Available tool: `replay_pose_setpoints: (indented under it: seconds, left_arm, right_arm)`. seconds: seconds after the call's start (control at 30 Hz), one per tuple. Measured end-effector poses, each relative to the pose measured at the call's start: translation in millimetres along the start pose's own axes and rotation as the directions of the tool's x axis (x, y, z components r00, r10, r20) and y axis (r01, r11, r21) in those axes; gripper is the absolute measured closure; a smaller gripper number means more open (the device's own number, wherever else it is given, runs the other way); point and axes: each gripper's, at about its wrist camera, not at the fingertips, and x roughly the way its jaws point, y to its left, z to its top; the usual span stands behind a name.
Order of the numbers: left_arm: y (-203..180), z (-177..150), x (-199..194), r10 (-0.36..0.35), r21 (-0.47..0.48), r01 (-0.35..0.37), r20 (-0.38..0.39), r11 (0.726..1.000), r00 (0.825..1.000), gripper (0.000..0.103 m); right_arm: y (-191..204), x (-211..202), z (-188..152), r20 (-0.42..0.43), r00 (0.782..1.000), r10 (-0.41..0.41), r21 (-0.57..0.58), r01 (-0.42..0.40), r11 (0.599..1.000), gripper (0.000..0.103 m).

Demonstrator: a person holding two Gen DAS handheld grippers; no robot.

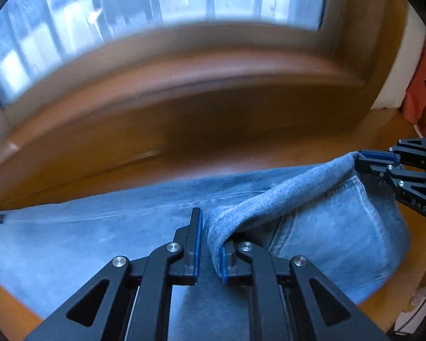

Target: Fold clothes

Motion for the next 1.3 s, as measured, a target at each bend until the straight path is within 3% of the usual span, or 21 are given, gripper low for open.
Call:
replay_pose_setpoints:
  seconds: [0.17,0.27,0.3,0.43,0.53,0.63,0.7,0.83,0.97,1.03,1.17,1.3]
  left_arm:
    - [8,5,37,-0.028,0.047,0.029,-0.019,0.998,0.999,0.088]
    - [13,7,39,0.003,0.052,-0.003,0.005,0.999,1.000,0.067]
    - [16,8,40,0.000,0.043,0.000,0.008,0.999,1.000,0.064]
    - [24,10,41,-0.035,0.029,0.034,0.013,0.999,0.999,0.062]
    - [22,13,42,-0.016,0.039,0.015,0.017,0.999,1.000,0.061]
    - [23,15,41,0.004,0.031,-0.004,0.012,1.000,1.000,0.060]
    - [25,17,35,0.014,0.003,-0.014,0.010,1.000,1.000,0.060]
    - [28,9,1,0.012,-0.051,-0.009,0.055,0.999,0.998,0.058]
    - [25,-19,-43,0.051,-0.077,-0.042,0.122,0.996,0.991,0.044]
    - [18,-36,-61,0.071,-0.087,-0.059,0.139,0.994,0.988,0.043]
    - [21,-64,-91,0.122,-0.094,-0.109,0.145,0.990,0.982,0.043]
    - [21,-91,-102,0.140,-0.103,-0.129,0.108,0.986,0.984,0.043]
  right_arm:
    - [-1,43,0,-0.035,0.996,-0.081,0.008,0.082,0.997,0.092]
    - [3,45,0,-0.022,0.992,-0.128,0.016,0.128,0.992,0.092]
    - [5,45,-1,-0.020,0.990,-0.143,0.012,0.143,0.990,0.091]
    - [13,41,-1,-0.025,0.977,-0.212,0.011,0.212,0.977,0.081]
    - [11,15,-3,0.004,0.975,-0.221,0.124,0.218,0.968,0.076]
    - [17,-22,-18,0.057,0.979,-0.193,0.257,0.173,0.951,0.065]
    - [32,-40,-33,0.076,0.980,-0.185,0.290,0.156,0.944,0.064]
    - [64,-50,-59,0.075,0.986,-0.149,0.293,0.121,0.949,0.064]
    - [87,-64,-86,0.096,0.993,-0.074,0.297,0.042,0.954,0.064]
    - [95,-73,-99,0.113,0.993,-0.034,0.299,-0.002,0.954,0.061]
    - [109,-70,-110,0.121,0.990,0.076,0.284,-0.108,0.953,0.058]
    - [135,-58,-134,0.103,0.986,0.132,0.271,-0.155,0.950,0.058]
